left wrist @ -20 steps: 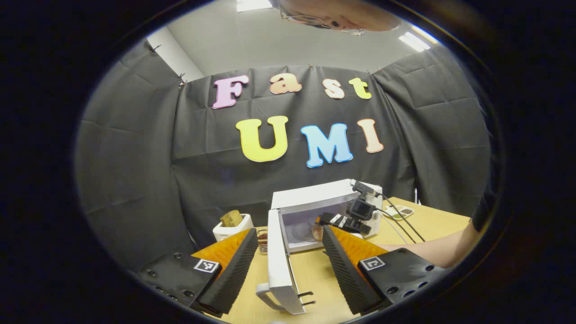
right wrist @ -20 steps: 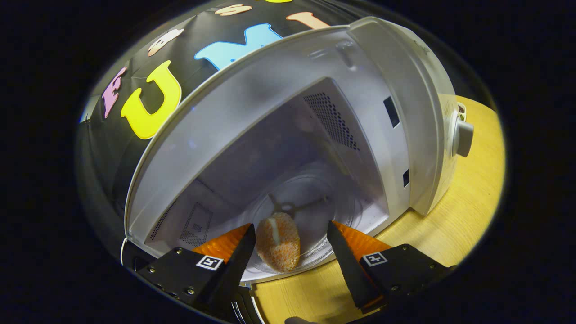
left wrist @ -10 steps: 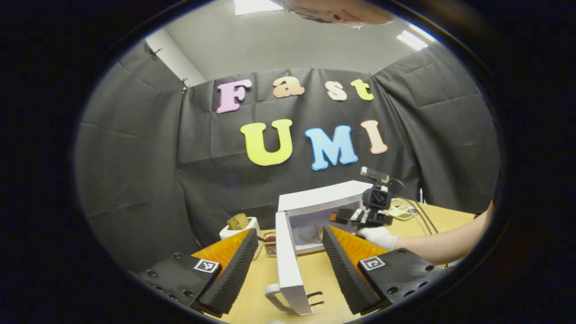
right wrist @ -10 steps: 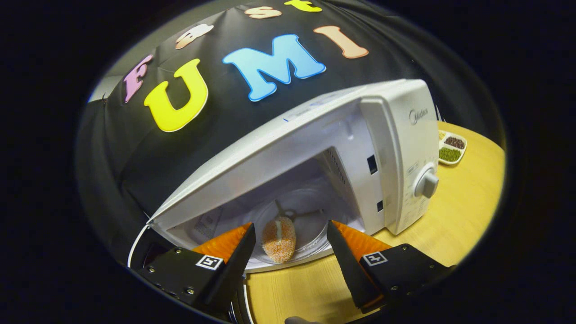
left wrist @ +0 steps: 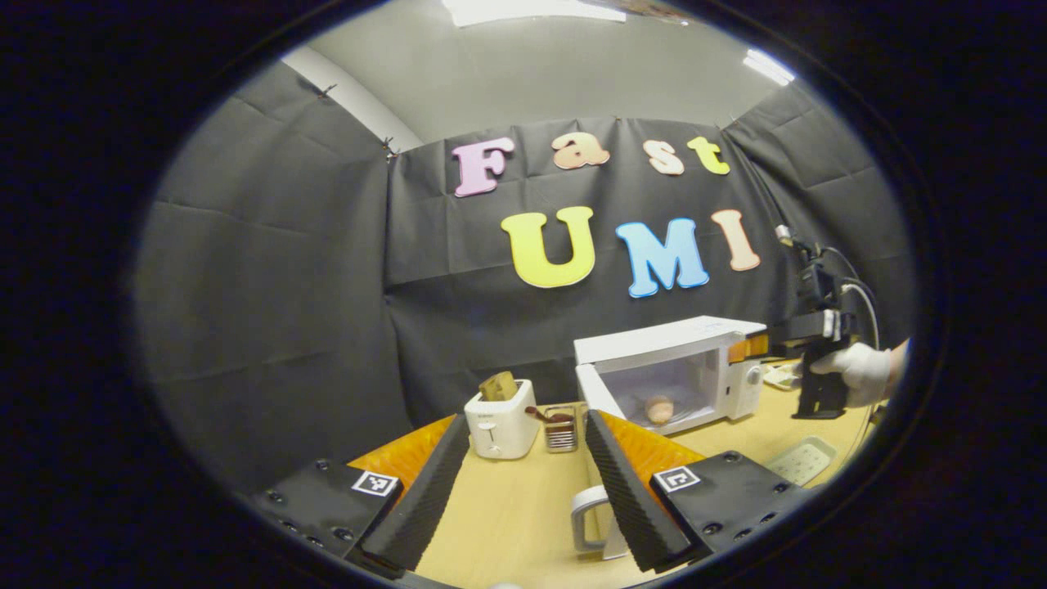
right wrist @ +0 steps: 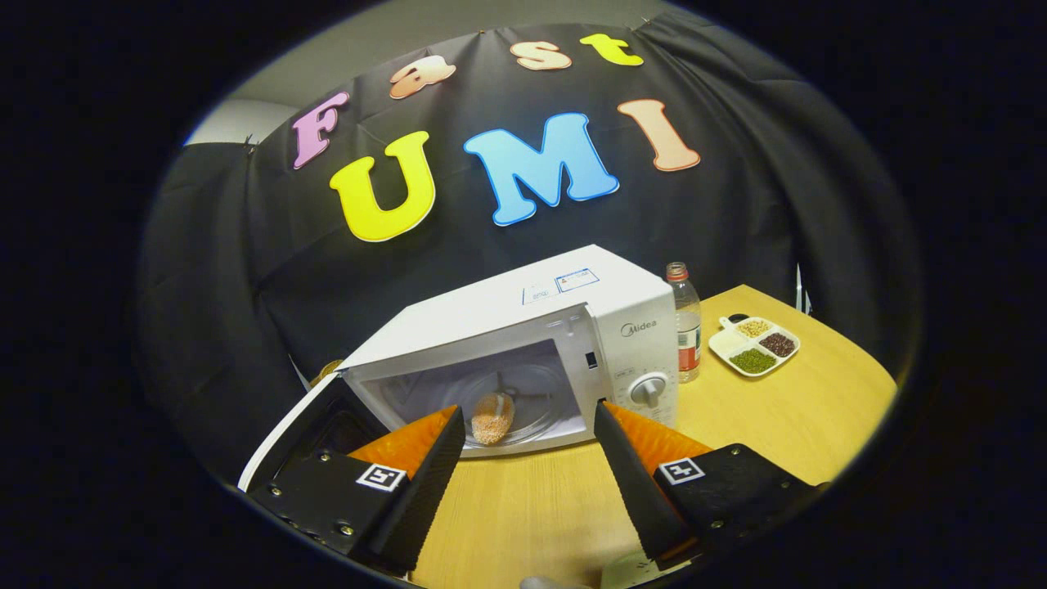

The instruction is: Open the microwave oven with the left hand, put the food in, and close the microwave oven.

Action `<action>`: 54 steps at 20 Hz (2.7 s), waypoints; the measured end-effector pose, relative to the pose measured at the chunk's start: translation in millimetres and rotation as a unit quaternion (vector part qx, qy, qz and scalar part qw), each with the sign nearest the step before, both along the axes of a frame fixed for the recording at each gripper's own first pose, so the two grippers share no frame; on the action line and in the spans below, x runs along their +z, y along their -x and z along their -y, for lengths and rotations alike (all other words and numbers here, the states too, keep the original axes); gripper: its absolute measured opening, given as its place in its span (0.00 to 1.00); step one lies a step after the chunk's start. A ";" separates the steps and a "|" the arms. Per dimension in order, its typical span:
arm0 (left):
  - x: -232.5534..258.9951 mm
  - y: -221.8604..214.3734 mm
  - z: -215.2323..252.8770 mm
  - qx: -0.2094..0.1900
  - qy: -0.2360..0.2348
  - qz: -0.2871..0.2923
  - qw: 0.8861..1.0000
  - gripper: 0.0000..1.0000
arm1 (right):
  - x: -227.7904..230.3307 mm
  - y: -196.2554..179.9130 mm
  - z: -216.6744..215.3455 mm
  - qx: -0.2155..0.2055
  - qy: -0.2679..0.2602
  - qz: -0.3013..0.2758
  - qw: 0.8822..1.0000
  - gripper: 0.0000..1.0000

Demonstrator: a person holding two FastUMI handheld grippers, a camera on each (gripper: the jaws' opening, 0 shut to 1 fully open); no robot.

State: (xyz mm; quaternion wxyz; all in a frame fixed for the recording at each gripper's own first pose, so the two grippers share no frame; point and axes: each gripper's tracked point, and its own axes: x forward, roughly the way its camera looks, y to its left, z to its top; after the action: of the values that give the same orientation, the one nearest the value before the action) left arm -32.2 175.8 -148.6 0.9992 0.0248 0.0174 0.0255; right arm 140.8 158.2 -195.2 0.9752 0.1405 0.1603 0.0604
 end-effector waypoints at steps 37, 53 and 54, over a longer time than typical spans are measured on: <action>-133.1 -24.0 139.1 -0.068 0.073 -0.077 0.992 0.94 | 72.8 139.8 119.9 0.054 0.077 0.037 0.995 0.96; -114.6 -73.5 289.5 -0.161 0.076 -0.066 0.982 0.94 | 56.5 119.4 194.8 0.020 0.059 0.008 0.998 0.96; -112.0 -77.2 298.3 -0.166 0.075 -0.064 0.981 0.94 | 56.4 117.8 198.8 0.018 0.057 0.007 0.998 0.96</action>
State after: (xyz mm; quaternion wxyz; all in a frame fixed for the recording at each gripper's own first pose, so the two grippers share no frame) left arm 45.1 -122.6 -260.7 0.9853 -0.0464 0.0791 -0.1439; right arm 23.0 -40.6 -138.8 0.9814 0.0811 0.1593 0.0695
